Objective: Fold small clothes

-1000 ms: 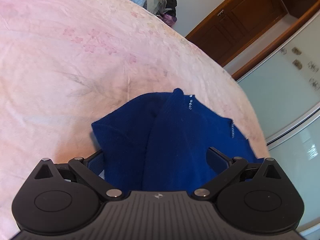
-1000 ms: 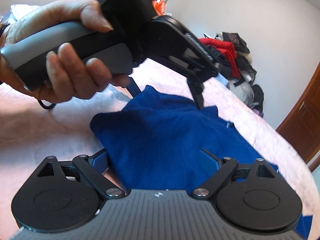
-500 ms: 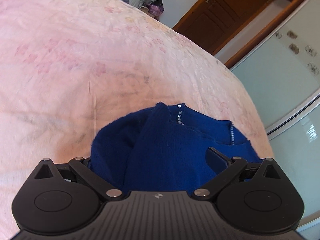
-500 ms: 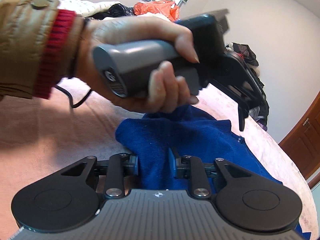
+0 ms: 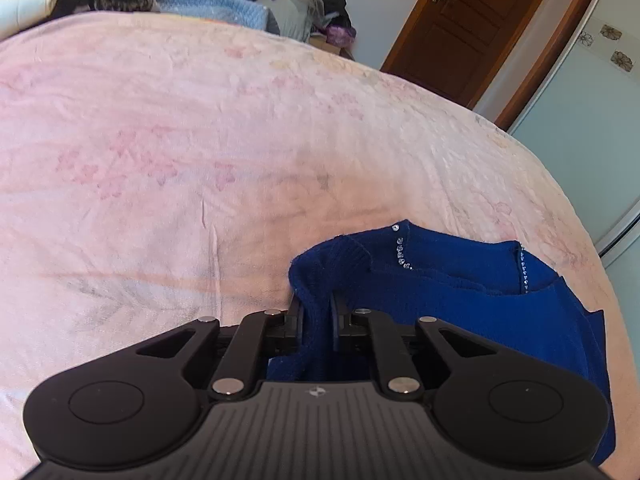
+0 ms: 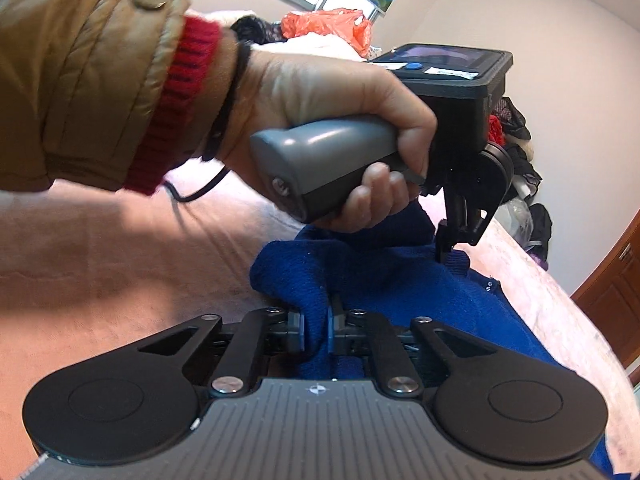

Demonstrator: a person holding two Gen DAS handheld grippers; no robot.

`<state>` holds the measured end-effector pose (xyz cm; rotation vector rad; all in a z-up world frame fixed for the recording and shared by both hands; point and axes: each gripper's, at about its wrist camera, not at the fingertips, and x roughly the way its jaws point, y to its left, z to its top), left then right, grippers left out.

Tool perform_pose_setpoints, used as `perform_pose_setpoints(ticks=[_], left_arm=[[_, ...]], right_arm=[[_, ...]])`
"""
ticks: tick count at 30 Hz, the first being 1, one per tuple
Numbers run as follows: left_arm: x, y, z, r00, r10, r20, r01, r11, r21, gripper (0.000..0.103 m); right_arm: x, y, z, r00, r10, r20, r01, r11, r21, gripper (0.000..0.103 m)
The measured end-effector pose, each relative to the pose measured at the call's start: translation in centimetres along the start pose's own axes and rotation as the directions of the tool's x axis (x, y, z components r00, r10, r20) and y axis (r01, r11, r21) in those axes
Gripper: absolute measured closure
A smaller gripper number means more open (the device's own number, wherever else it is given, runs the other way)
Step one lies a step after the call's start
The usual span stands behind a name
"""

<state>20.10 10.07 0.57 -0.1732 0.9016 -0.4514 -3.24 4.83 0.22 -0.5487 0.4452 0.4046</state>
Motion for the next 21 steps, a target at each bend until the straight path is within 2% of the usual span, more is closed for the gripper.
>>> perform_pose_setpoints(ticks=[8,14,16,21], left_arm=[[-1.9,-1.4,0.6,0.999,0.017,0.038,-0.016,1.0,-0.023,0.092],[-3.1,-3.0,1.0,0.997,0.051,0.051,-0.049,0.998,-0.041,0.092],[-3.5,-3.6,1.1,0.997,0.054,0.053,-0.052,0.997,-0.05,0.092],[-4.1,-5.5,1.6,0.996,0.062,0.056,-0.057,0.995,-0.077,0.092]], right_arm=[[-2.8,-2.0,-0.6,0.998,0.023,0.063,-0.031,0.992,0.122,0.094],[-4.4,-5.7,-2.0,0.996,0.023,0.09,-0.044,0.968,0.245,0.094],[-5.3,-6.7,-2.5,0.995,0.001,0.098,-0.028,0.961,0.274,0.095],[-7.6,-10.2,-4.0,0.991,-0.028,0.13,-0.029,0.91,0.413,0.095]])
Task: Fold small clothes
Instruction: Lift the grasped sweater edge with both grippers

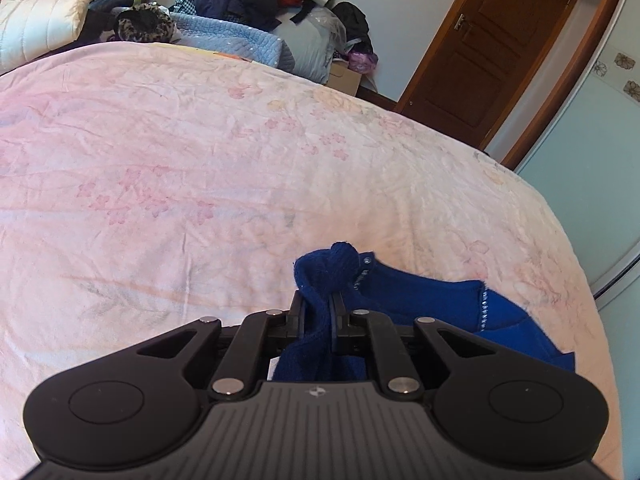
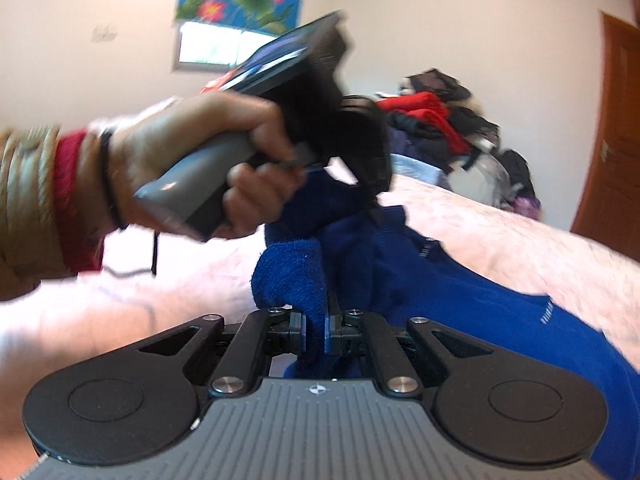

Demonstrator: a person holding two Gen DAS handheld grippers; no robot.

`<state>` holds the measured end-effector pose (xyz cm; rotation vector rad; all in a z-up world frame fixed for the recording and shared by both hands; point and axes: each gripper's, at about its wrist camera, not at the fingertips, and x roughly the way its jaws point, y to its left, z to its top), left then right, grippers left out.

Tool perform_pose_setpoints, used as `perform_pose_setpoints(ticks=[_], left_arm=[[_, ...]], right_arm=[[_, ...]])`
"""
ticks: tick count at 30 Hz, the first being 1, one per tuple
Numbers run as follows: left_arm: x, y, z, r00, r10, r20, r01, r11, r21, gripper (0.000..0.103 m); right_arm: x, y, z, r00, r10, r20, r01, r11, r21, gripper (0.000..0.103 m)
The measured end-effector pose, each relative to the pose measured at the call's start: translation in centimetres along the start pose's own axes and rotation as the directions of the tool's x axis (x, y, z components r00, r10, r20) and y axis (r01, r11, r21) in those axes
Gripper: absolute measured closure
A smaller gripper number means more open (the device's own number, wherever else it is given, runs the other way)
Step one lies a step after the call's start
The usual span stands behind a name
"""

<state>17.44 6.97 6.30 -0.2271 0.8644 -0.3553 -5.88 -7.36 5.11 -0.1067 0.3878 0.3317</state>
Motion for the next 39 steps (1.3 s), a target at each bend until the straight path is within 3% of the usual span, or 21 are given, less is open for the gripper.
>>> perform_pose_setpoints(ticks=[12,27,33,39], left_arm=[[-0.2,-5.7,-0.1,0.999,-0.042,0.012,0.042,0.998,0.052,0.092],[2.3,-8.2,-1.7,1.0,0.013,-0.02,-0.01,0.994,0.108,0.092],[3.4,-5.1,-2.4,0.997,0.01,-0.072,-0.007,0.999,0.042,0.092],[3.7,-3.9,-2.1,0.989,-0.09,-0.119,0.087,0.996,-0.03,0.089]], right_arm=[[-2.6,-6.1,-2.5,1.0,-0.021,0.018,0.017,0.978,0.209,0.095],[-2.5,-9.0,-4.2,1.0,-0.004,-0.011,0.008,0.951,0.308,0.094],[-1.8,-5.6,-4.0,0.999,0.006,-0.038,-0.002,0.994,0.106,0.094],[-0.5,-4.2,-4.1,0.996,0.011,-0.083,-0.009,1.0,0.028,0.094]])
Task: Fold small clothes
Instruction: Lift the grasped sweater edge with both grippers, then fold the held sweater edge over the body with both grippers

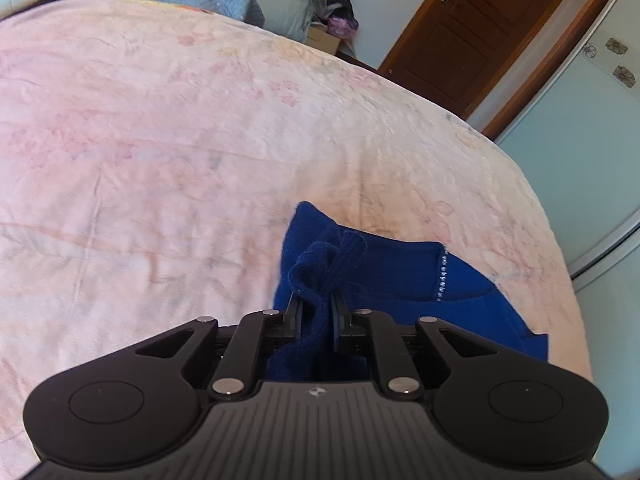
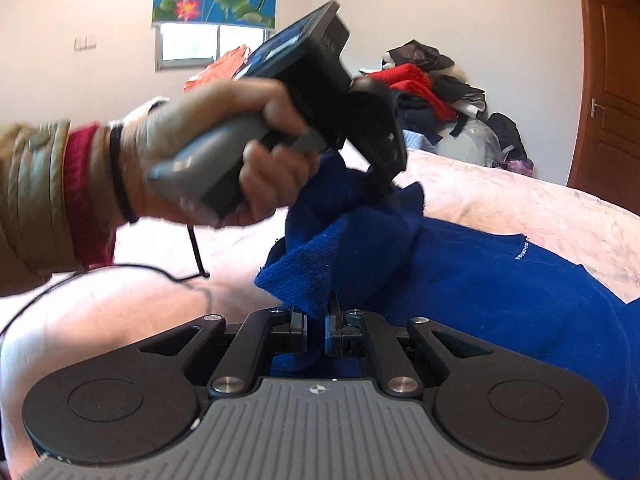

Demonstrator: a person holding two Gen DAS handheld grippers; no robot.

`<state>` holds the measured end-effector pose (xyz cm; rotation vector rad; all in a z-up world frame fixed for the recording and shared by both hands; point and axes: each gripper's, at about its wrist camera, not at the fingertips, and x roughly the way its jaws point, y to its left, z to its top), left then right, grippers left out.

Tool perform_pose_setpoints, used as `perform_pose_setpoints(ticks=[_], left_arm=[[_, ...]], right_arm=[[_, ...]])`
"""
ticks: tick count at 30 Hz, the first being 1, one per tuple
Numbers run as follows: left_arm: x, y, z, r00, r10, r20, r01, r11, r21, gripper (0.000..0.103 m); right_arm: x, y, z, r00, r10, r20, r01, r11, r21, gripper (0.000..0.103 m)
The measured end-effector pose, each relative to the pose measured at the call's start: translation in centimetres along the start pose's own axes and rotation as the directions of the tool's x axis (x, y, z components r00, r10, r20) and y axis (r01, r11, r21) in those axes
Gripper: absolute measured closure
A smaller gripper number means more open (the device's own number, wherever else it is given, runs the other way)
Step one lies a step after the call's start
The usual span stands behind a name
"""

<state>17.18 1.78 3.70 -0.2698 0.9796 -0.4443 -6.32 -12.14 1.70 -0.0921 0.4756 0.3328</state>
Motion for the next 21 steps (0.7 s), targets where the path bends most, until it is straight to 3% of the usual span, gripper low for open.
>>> perform_pose_setpoints(ticks=[3,5,7,9,10,11,12,21], left_arm=[[0.5,-0.5,0.1,0.999,-0.034,-0.031,0.034,0.999,0.007,0.073],[0.7,-1.0,0.0,0.998,-0.058,-0.036,0.058,0.998,0.016,0.042],[0.8,-1.7,-0.1,0.998,-0.062,-0.03,0.063,0.997,0.034,0.035],[1.2,-2.7,-0.2,0.999,-0.008,-0.036,0.011,0.996,0.085,0.036],[1.5,-3.3,-0.3,0.999,0.022,-0.04,-0.017,0.992,0.121,0.048],[1.8,-3.7,-0.4,0.998,0.055,-0.042,-0.048,0.988,0.149,0.08],[2.1,-4.0,-0.6,0.995,0.085,-0.051,-0.075,0.983,0.165,0.086],[-0.2,-4.7,-0.3,0.995,0.086,0.053,-0.094,0.982,0.164,0.091]], right_arm=[[0.2,-0.2,0.3,1.0,0.001,-0.004,-0.001,1.0,0.01,0.094],[0.1,0.1,0.2,1.0,0.004,-0.007,-0.004,1.0,0.018,0.094],[0.2,0.3,0.1,1.0,0.006,-0.007,-0.005,1.0,0.019,0.094],[0.0,0.6,-0.4,1.0,0.006,-0.008,-0.006,1.0,0.019,0.094],[0.1,0.5,-0.4,1.0,0.007,-0.009,-0.007,1.0,0.021,0.094],[0.1,0.5,-0.4,1.0,0.007,-0.006,-0.007,1.0,0.025,0.094],[0.1,0.2,-0.4,1.0,0.006,-0.001,-0.006,1.0,0.03,0.094],[-1.4,-1.7,-0.6,0.997,-0.005,0.071,-0.003,0.994,0.109,0.094]])
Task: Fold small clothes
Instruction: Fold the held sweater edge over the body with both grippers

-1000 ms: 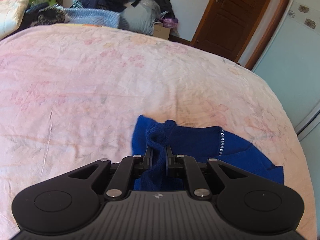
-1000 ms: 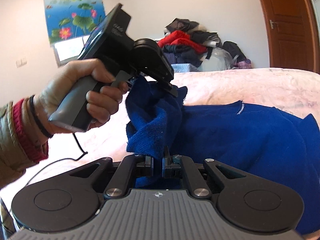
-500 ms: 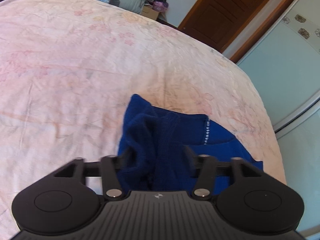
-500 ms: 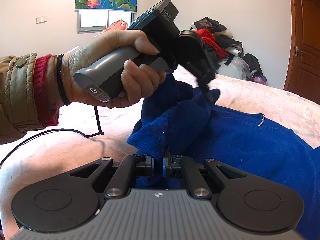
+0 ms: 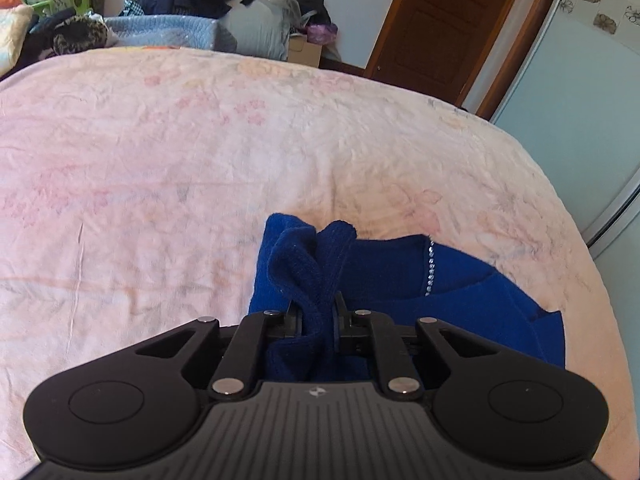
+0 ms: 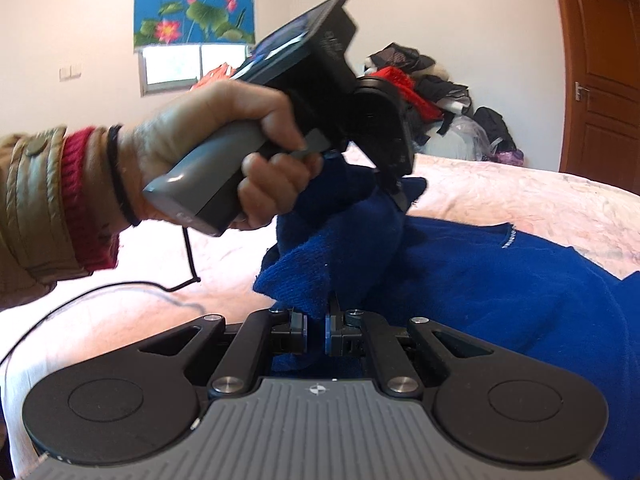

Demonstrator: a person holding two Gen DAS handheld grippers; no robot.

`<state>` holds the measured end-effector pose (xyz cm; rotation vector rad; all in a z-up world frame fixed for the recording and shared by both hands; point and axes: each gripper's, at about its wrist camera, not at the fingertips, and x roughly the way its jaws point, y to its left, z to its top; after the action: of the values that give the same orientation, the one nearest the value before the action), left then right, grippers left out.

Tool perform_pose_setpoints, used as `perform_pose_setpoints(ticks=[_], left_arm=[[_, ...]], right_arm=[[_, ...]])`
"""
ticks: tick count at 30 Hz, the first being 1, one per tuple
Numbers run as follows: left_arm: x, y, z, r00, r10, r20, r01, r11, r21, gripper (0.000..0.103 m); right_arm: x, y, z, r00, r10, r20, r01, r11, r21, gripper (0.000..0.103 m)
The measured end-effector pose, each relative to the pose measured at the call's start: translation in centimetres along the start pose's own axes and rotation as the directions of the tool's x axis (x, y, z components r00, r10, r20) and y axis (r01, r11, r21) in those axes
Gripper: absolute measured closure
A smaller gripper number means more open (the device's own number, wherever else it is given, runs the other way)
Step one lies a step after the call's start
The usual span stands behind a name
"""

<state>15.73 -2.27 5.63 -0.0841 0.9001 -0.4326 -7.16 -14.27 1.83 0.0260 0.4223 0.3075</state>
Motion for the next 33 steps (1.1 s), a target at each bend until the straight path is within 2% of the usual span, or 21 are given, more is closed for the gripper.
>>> perform_pose_setpoints(ticks=[10,33], left_arm=[[-1.2,-3.5,0.4,0.997,-0.016,0.071,0.012,0.998,0.062,0.091],[0.9,-10.3,0.9,0.998,-0.055,0.043,0.049,0.99,0.133,0.092]], right_arm=[[-2.1,-2.6,0.1,0.998,-0.05,0.046,0.046,0.996,0.073,0.094],[-4.0,-6.6,-1.5,0.988,-0.133,0.076,0.113,0.967,0.229,0.094]])
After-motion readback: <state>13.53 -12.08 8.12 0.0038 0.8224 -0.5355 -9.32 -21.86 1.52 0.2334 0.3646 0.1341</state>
